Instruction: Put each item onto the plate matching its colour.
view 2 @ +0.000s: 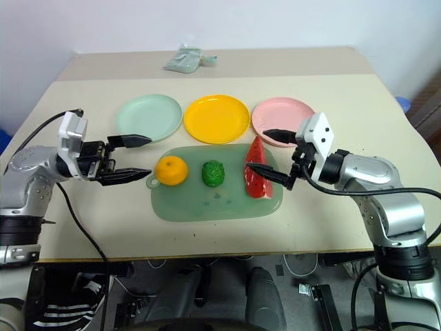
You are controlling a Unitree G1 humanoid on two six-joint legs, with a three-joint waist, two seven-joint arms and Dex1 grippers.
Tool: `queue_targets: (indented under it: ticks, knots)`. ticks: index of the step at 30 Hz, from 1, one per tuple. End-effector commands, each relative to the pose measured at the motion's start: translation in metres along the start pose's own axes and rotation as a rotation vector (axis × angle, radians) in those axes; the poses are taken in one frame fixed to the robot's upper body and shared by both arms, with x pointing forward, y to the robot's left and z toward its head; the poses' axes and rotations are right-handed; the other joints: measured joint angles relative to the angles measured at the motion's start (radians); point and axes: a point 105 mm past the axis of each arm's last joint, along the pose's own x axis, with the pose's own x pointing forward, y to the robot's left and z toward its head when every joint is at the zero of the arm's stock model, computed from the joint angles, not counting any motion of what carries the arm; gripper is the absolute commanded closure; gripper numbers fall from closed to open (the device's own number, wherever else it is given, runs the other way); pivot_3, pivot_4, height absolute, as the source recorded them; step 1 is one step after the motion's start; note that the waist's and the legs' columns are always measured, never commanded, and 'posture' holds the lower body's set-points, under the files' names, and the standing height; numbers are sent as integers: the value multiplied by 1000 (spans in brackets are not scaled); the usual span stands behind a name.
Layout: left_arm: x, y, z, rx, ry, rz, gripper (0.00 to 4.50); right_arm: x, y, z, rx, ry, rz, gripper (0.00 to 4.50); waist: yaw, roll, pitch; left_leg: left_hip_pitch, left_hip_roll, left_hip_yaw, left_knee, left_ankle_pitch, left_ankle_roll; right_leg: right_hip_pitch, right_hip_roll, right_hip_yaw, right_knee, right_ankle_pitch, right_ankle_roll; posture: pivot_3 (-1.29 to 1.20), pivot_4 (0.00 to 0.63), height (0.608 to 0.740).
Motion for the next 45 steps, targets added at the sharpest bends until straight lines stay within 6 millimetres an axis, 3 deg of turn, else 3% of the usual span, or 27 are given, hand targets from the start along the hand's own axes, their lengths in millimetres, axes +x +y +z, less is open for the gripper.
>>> queue_targets:
  ticks: [1, 14, 20, 28, 35, 43, 45]
  knots:
    - [-1, -1, 7, 29, -14, -8, 0, -4, 2, 12, -71, -18, 5, 26, 0, 0, 0, 0, 0, 0, 0, 0, 0, 0, 0, 0, 0, 0, 0, 0, 150, 740]
    - [17, 4, 6, 40, -75, -17, 0, -16, -8, 15, -114, 12, -36, 26, 3, 0, 0, 0, 0, 0, 2, 0, 1, 1, 0, 0, 0, 0, 0, 0, 150, 740]
    - [18, -2, 5, 16, -81, -48, 0, -13, -2, 21, -57, -9, -27, 26, 1, 0, 0, 0, 0, 0, 2, 0, 1, 1, 0, 0, 0, 0, 0, 0, 150, 740]
    - [15, 9, -2, 38, 2, -9, 0, -11, 8, 28, -45, -40, 27, 26, 5, 0, 0, 0, 0, 0, 2, -1, 1, 1, 0, 0, 0, 0, 0, 0, 150, 740]
    - [20, 29, -33, 128, 162, 79, 0, -13, 13, 31, -76, -17, 33, 26, 4, 0, 0, 0, -1, 0, 3, -1, 1, 1, -1, -1, -1, 0, 0, 0, 150, 740]
    - [36, 36, -61, 90, 223, 83, 0, -15, 14, 36, -99, -10, 27, 26, 5, 0, 0, -1, -1, 0, 3, -1, 1, 1, -1, -1, -1, 0, 0, 0, 150, 740]
    - [41, 36, -70, 77, 264, 76, 559, -15, 15, 36, -100, -7, 23, 0, 6, 0, 0, -1, -1, 0, 3, -1, 1, 1, -1, -1, -1, 0, 1, 0, 150, 740]
